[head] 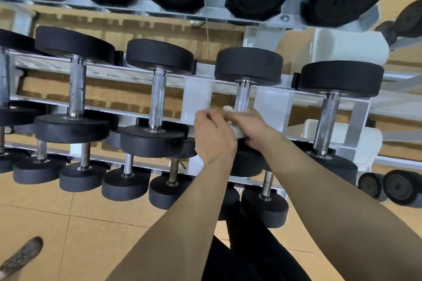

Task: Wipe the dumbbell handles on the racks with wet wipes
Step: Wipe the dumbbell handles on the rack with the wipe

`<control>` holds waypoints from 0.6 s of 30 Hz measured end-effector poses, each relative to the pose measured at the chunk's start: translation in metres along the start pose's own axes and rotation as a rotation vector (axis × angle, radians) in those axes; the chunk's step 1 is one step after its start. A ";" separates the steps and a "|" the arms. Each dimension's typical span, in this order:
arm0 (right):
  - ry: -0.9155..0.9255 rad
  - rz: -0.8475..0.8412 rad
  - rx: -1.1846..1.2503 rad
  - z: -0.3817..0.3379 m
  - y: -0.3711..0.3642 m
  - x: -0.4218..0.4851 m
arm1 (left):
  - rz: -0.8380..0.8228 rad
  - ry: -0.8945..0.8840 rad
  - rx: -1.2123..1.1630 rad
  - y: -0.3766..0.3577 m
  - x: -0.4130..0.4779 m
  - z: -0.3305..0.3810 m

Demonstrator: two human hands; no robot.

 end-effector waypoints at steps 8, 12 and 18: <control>0.012 -0.051 0.283 -0.033 0.004 0.010 | 0.078 0.001 -0.053 0.002 0.001 -0.002; 0.025 -0.185 0.399 -0.047 0.000 0.014 | 0.111 -0.021 -0.055 0.004 -0.001 -0.002; -0.031 -0.144 0.055 -0.001 0.001 0.006 | 0.092 -0.029 -0.017 0.005 0.000 0.003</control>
Point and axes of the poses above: each hand's wrist, its own x-axis towards the middle knuckle, its own y-axis out of the back of the hand, z = x × y, the point moved 9 cm from there along x, towards the middle knuckle, and after that the axes turned 12 degrees about -y, right-handed, at the moved point
